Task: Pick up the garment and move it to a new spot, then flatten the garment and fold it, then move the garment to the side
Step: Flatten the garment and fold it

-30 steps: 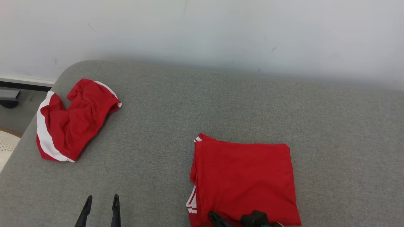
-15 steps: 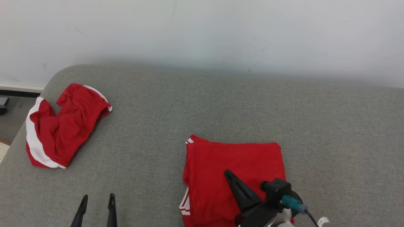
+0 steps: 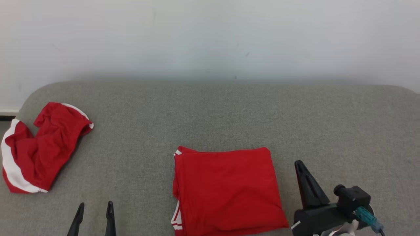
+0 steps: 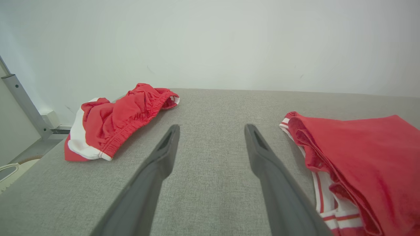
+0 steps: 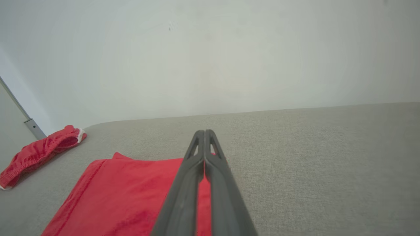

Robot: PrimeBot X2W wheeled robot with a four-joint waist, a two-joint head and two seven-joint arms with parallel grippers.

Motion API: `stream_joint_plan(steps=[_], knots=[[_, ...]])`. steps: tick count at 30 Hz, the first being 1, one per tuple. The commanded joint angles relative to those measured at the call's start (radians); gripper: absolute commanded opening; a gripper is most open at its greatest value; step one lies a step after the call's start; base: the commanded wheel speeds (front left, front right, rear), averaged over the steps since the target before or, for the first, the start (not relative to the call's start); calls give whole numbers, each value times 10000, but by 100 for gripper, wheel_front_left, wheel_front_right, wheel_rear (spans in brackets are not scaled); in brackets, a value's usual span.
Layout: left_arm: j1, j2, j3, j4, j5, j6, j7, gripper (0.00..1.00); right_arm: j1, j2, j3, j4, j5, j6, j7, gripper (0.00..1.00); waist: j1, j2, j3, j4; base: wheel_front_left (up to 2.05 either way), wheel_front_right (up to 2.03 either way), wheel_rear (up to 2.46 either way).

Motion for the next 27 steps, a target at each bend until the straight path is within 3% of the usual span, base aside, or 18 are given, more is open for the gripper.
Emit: stream_joint_plan(steps=[1, 7, 8, 9, 10, 11, 27], knots=[[232, -2, 44, -107, 90, 4, -32, 100, 299, 0, -252, -207, -150, -19, -38, 0, 0, 0, -100, -226, 0, 0, 0], [391, -3, -60, -256, 218, -30, -32, 100, 1028, 98, -1035, -737, -353, -19, -36, 0, 0, 0, -190, -365, 0, 0, 0], [441, 1, -91, -287, 221, -32, -32, 100, 1179, 145, -1226, -853, -405, -19, -36, 9, 0, 0, -209, -379, 0, 0, 0], [469, 0, -113, -317, 222, -34, -33, 100, 1332, 180, -1386, -949, -457, -19, -35, 26, 0, 0, -226, -389, 0, 0, 0], [464, 0, -138, -335, 225, -34, -32, 100, 1494, 230, -1528, -1068, -496, -19, -36, 49, 0, 0, -244, -395, 0, 0, 0], [460, -2, -199, -375, 238, -31, -32, 100, 1765, 325, -1750, -1164, -591, -19, -36, 100, 0, 0, -286, -395, 0, 0, 0], [693, -1, -416, -426, 466, 83, -32, 100, 2372, 504, -1598, -1105, -1199, -19, -37, 100, 0, 0, -471, -379, 0, 0, 0]])
